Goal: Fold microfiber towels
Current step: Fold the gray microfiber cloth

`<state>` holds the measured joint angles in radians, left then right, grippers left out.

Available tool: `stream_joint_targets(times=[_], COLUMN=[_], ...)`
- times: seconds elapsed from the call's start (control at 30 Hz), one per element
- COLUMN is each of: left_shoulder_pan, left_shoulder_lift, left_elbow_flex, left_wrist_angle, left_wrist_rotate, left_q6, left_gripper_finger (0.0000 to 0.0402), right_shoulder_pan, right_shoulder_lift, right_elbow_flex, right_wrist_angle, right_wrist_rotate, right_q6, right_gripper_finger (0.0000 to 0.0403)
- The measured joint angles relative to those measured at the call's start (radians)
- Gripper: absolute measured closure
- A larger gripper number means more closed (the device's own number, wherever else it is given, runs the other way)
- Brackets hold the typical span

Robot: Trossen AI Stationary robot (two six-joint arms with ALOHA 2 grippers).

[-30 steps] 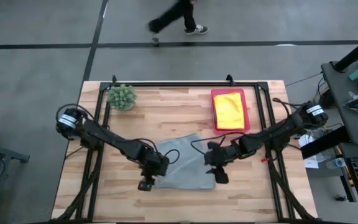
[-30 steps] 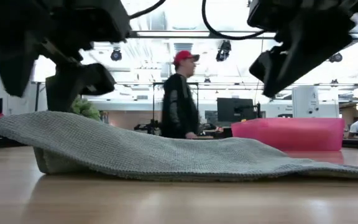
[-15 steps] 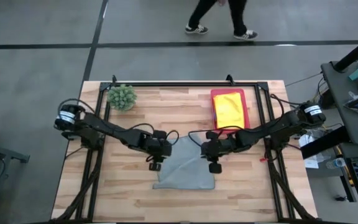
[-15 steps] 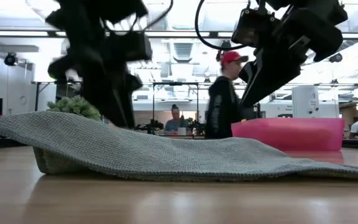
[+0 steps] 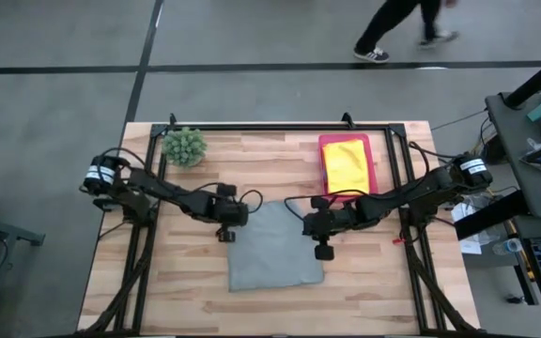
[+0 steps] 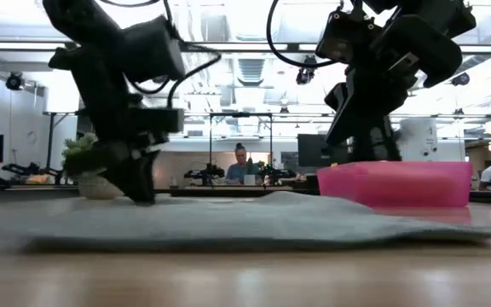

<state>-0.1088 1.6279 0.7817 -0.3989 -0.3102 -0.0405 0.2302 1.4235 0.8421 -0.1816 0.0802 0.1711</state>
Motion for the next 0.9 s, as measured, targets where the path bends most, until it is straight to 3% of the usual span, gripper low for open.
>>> stream_joint_targets(times=[0.13, 0.3, 0.43, 0.67, 0.9], left_shoulder_pan=[0.012, 0.011, 0.009, 0.009, 0.006], left_shoulder_lift=[-0.007, -0.063, -0.084, -0.08, -0.07], left_elbow_flex=[0.007, 0.033, 0.038, 0.003, -0.005], left_wrist_angle=[-0.161, -0.16, -0.07, 0.32, 0.329], left_wrist_rotate=[-0.149, -0.154, -0.106, 0.028, 0.049], left_q6=[-0.001, 0.021, -0.005, -0.009, -0.108], left_gripper_finger=[0.0367, 0.0369, 0.0369, 0.0369, 0.0369], right_shoulder_pan=[-0.002, -0.009, -0.031, -0.138, -0.263], right_shoulder_lift=[0.0, 0.0, 0.001, 0.059, 0.198], right_elbow_flex=[0.0, 0.0, -0.001, -0.001, 0.034], right_wrist_angle=[0.013, 0.016, 0.034, 0.157, 0.228], right_wrist_rotate=[0.024, 0.144, 0.156, 0.158, 0.124], right_q6=[0.015, 0.056, 0.067, 0.065, 0.092], right_gripper_finger=[0.0394, 0.0389, 0.0364, 0.0304, 0.0267])
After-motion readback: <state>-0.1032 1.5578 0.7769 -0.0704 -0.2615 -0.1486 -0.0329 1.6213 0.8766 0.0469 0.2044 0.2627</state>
